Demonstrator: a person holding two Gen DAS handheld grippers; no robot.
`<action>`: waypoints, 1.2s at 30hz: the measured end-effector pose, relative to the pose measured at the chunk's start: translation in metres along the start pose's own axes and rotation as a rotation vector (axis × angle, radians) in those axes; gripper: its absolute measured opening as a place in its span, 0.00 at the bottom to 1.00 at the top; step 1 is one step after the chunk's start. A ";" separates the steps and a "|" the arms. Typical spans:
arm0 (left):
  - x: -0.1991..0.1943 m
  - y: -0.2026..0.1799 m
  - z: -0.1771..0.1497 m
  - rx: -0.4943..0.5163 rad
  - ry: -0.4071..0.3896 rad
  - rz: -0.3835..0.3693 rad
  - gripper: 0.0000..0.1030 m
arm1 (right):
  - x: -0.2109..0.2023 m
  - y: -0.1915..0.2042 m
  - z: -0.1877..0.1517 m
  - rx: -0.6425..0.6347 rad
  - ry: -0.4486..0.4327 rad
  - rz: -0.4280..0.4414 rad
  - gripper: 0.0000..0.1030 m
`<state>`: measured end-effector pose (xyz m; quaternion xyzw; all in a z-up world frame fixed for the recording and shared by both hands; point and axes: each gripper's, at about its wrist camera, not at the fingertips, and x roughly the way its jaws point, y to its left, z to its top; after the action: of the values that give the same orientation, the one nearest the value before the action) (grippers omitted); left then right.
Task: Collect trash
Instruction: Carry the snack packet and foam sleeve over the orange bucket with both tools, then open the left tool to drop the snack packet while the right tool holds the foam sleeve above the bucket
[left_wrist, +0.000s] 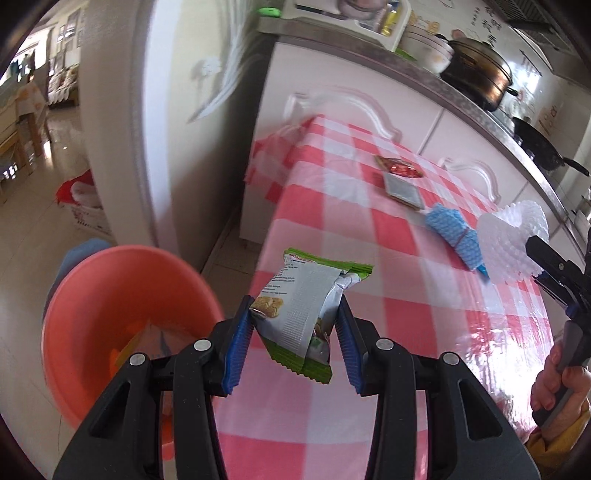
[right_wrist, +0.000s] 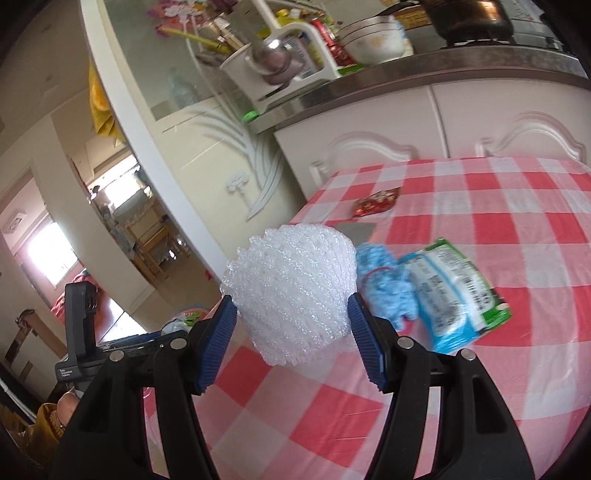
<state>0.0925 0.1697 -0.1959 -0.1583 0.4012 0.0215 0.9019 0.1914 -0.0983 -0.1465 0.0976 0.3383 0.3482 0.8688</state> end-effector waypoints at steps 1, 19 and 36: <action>-0.002 0.007 -0.001 -0.012 -0.002 0.008 0.44 | 0.004 0.006 0.000 -0.006 0.012 0.008 0.61; -0.026 0.139 -0.034 -0.257 -0.024 0.150 0.44 | 0.100 0.143 -0.013 -0.230 0.254 0.184 0.61; 0.000 0.174 -0.050 -0.354 0.014 0.168 0.44 | 0.192 0.233 -0.049 -0.454 0.461 0.170 0.64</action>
<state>0.0276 0.3193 -0.2738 -0.2807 0.4091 0.1659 0.8522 0.1352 0.1991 -0.1887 -0.1518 0.4304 0.4990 0.7367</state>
